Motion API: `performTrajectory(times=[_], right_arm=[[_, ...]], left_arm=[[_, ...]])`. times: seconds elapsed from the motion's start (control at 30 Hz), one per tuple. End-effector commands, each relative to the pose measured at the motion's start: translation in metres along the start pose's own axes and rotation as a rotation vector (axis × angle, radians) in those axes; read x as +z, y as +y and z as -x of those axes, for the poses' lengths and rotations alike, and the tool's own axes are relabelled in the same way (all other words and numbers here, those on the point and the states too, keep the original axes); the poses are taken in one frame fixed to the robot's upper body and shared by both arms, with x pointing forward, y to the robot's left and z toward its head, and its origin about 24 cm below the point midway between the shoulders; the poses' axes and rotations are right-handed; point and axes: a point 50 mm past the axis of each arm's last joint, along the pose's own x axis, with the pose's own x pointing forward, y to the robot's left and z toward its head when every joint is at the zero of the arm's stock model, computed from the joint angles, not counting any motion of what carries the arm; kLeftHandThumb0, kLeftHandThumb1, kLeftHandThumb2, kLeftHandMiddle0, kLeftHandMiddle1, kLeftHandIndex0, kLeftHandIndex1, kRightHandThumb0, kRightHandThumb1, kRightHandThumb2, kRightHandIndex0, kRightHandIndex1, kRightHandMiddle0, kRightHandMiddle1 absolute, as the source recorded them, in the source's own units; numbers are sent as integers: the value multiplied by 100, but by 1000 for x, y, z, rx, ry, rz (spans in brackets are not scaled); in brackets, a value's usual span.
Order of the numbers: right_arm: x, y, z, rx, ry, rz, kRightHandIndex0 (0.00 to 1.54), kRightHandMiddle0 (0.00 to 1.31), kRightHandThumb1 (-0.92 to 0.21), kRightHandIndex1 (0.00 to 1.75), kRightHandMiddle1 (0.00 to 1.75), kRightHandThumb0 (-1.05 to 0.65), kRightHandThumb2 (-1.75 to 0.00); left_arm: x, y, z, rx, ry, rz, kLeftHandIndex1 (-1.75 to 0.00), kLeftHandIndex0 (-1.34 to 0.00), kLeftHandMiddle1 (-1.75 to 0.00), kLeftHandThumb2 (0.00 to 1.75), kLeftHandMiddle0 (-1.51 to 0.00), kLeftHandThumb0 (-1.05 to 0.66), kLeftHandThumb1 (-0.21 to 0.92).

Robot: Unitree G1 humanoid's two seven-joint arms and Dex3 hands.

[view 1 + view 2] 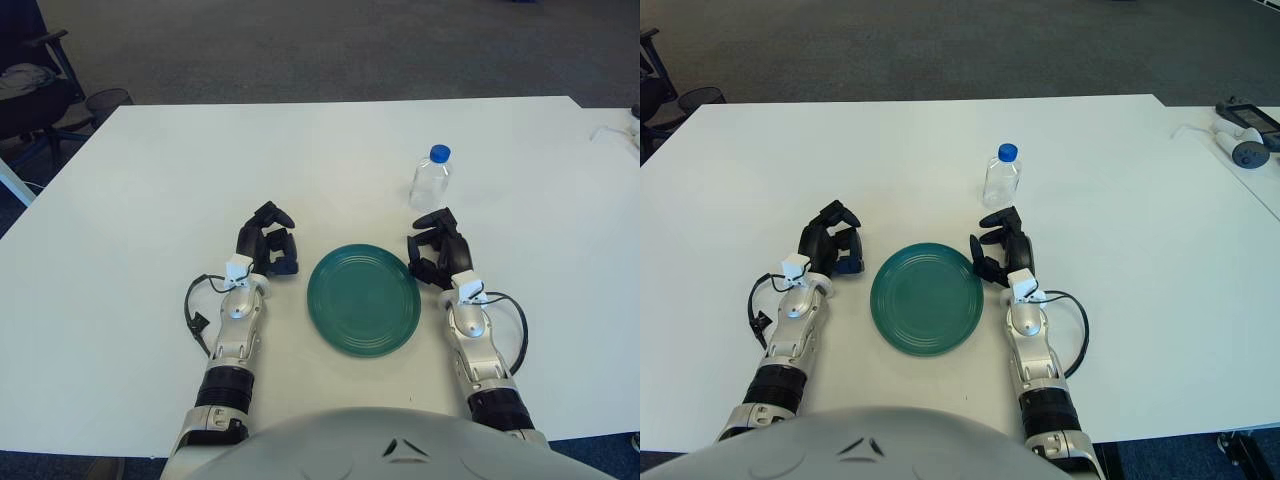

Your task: Put the bottle into the plate.

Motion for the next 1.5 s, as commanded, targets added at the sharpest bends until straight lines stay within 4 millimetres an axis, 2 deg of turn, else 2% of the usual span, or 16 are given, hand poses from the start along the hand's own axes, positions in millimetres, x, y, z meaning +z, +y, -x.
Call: performTrajectory(times=[0.0, 0.53, 0.57, 0.73, 0.83, 0.97, 1.0, 1.03, 1.07, 1.1, 1.13, 1.17, 1.27, 1.47], right_arm=[[-13, -2, 10, -9, 92, -9, 41, 20, -68, 162, 169, 0, -83], [-13, -10, 16, -266, 128, -44, 30, 13, -73, 173, 173, 0, -81], [-12, -10, 16, -295, 128, -38, 26, 9, -80, 174, 173, 0, -73], [-11, -11, 17, -437, 103, -16, 28, 9, -77, 173, 174, 0, -76], [-11, -12, 17, -508, 75, -11, 28, 9, -80, 170, 175, 0, -72], [-11, -12, 16, -558, 54, -18, 26, 9, -89, 162, 175, 0, -56], [-11, -12, 16, -562, 50, -21, 17, 12, -90, 155, 175, -12, -54], [-10, -12, 16, -566, 42, -28, 13, 10, -83, 148, 167, -15, -60], [-8, -12, 15, -571, 31, -39, 8, 6, -68, 139, 155, -19, -74], [-7, -11, 15, -574, 22, -46, 5, 4, -59, 127, 140, -23, -83], [-6, -11, 14, -578, 11, -54, 4, 3, -56, 122, 135, -25, -86], [-5, -10, 14, -582, 5, -58, 3, 2, -52, 108, 121, -30, -87], [-5, -9, 15, -592, -3, -54, 1, 1, -49, 83, 97, -37, -86], [-6, -7, 16, -609, 26, -9, 0, 0, -53, 51, 64, -48, -77]], left_arm=[[-7, 4, 4, 13, 45, -6, -175, -87, -175, 168, -132, -61, 2], [-6, 3, 4, 9, 41, -4, -175, -86, -175, 168, -132, -61, 2], [-6, 3, 4, 8, 41, -3, -175, -86, -175, 168, -132, -61, 2], [-7, 3, 4, 12, 42, 1, -175, -86, -175, 168, -132, -61, 2], [-7, 3, 4, 12, 44, 4, -175, -86, -175, 168, -132, -61, 2], [-7, 3, 4, 15, 47, 1, -175, -86, -175, 167, -132, -61, 3], [-7, 3, 4, 15, 47, 0, -175, -86, -175, 167, -132, -61, 3], [-7, 3, 4, 15, 47, -1, -175, -86, -175, 167, -132, -61, 3], [-7, 3, 4, 15, 46, 0, -175, -86, -175, 167, -132, -61, 3], [-7, 3, 4, 15, 45, 0, -175, -86, -175, 167, -132, -61, 3], [-7, 3, 4, 14, 41, 2, -175, -86, -175, 167, -132, -61, 3], [-7, 3, 4, 13, 38, 3, -175, -86, -175, 167, -132, -61, 3], [-6, 3, 4, 13, 31, 4, -175, -86, -175, 167, -132, -61, 3], [-6, 3, 3, 15, 26, -3, -175, -86, -175, 167, -132, -61, 3]])
